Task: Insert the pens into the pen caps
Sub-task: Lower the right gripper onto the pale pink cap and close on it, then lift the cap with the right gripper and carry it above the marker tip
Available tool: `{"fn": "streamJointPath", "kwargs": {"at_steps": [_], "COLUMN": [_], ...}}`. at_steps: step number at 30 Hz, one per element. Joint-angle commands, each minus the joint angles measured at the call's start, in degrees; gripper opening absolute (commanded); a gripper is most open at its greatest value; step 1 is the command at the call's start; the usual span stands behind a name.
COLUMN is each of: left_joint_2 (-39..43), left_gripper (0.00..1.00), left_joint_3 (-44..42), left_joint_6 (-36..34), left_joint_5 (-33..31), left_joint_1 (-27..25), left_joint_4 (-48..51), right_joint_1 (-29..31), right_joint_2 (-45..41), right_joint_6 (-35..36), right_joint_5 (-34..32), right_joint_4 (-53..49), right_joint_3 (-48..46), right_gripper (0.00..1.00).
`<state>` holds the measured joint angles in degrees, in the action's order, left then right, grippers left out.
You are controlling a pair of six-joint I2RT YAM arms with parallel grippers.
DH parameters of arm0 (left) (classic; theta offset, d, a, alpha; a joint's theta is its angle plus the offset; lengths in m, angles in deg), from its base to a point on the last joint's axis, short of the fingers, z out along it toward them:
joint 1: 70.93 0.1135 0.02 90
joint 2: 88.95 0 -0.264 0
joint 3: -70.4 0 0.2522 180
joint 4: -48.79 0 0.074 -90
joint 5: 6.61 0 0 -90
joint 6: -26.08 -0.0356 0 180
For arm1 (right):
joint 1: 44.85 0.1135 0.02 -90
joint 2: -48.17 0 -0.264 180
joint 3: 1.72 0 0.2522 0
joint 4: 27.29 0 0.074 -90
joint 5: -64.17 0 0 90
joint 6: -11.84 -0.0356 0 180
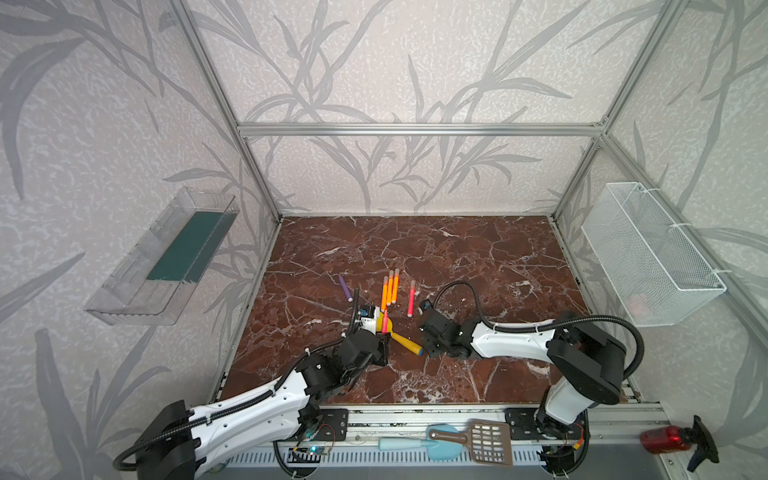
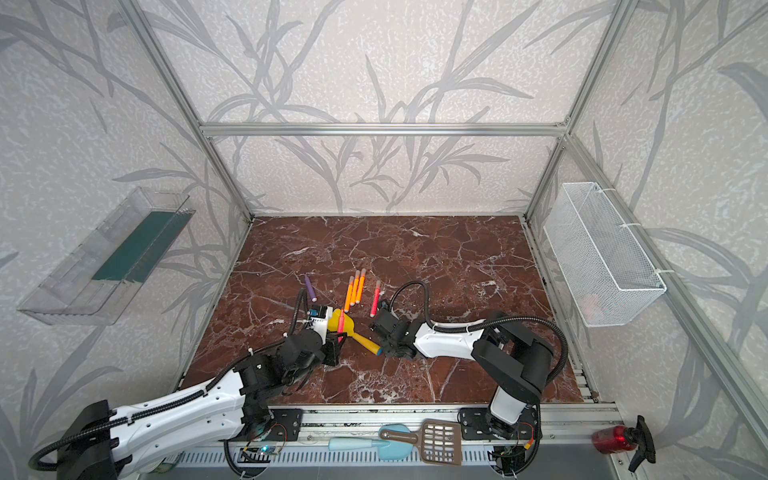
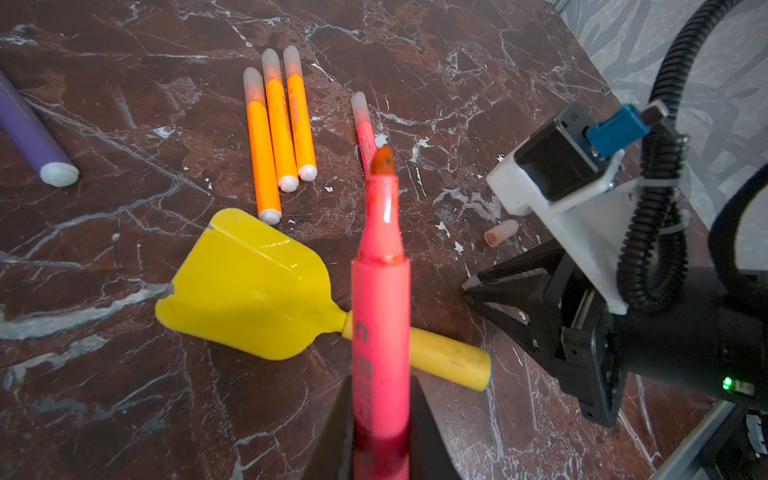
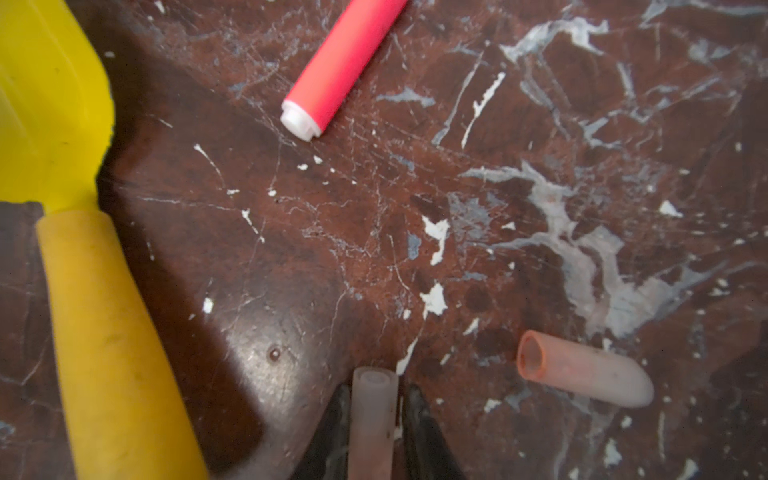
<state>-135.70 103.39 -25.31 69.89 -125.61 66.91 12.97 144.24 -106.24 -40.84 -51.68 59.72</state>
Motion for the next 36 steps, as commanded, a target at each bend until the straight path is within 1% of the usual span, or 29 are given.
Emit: {"fn": "streamJointPath", "kwargs": {"at_steps": [1,2,7,12,15,18,22,28,33,35,36], "left_joint_2": [0.3,0.3,0.0,-0.4,-0.5,-0.5,-0.7,-1.4,-3.7,-5.2,-6.1], "left_gripper": [0.00,0.00,0.00,0.00,0.00,0.00,0.00,0.00,0.00,0.00,0.00], "left_joint_3": [-0.5,-0.5,-0.5,-0.3,-0.2,-0.1,0.0,-0.2,-0.3,-0.4,-0.4], "left_joint_6": [0.9,0.9,0.9,0.8,0.7,0.3,-0.5,-1.6,-1.1,-0.6,-0.3], "left_joint_5": [-1.3,-1.3,-1.1,-0.7,-0.2,1.1,3.4,10.8,15.6,17.1,18.0], "left_joint_1": [0.2,0.2,0.2,0.2,0.1,0.1,0.2,0.1,0.1,0.1,0.0], "left_joint_4": [0.4,0.4,0.1,-0.2,-0.2,-0.8,-2.2,-8.9,-15.9,-19.0,-20.7], "right_joint_1": [0.4,0.4,0.4,0.4,0.4,0.2,-0.7,-3.3,-4.0,-4.0,-4.0], "right_joint_2": [1.4,2.9,4.2,3.6,2.1,-2.6,-10.5,-28.9,-45.1,-50.4,-52.6], "right_joint_6": [-1.0,-1.1,-1.3,-2.3,-2.6,-3.4,-4.2,-5.8,-7.5,-8.0,-9.4], "right_joint_5": [-1.3,-1.4,-1.3,-2.1,-2.4,-4.1,-5.4,-4.9,-5.7,-5.4,-5.0], "right_joint_4": [-4.5,-4.5,-4.5,-4.2,-3.3,-3.1,-2.8,1.1,9.1,14.1,17.5], "right_joint_3": [1.0,1.1,1.7,1.3,0.1,-1.4,-4.3,-12.2,-20.2,-23.6,-25.4], "right_gripper": [0.30,0.30,0.30,0.20,0.17,0.14,0.09,0.04,0.00,0.00,0.00]}}
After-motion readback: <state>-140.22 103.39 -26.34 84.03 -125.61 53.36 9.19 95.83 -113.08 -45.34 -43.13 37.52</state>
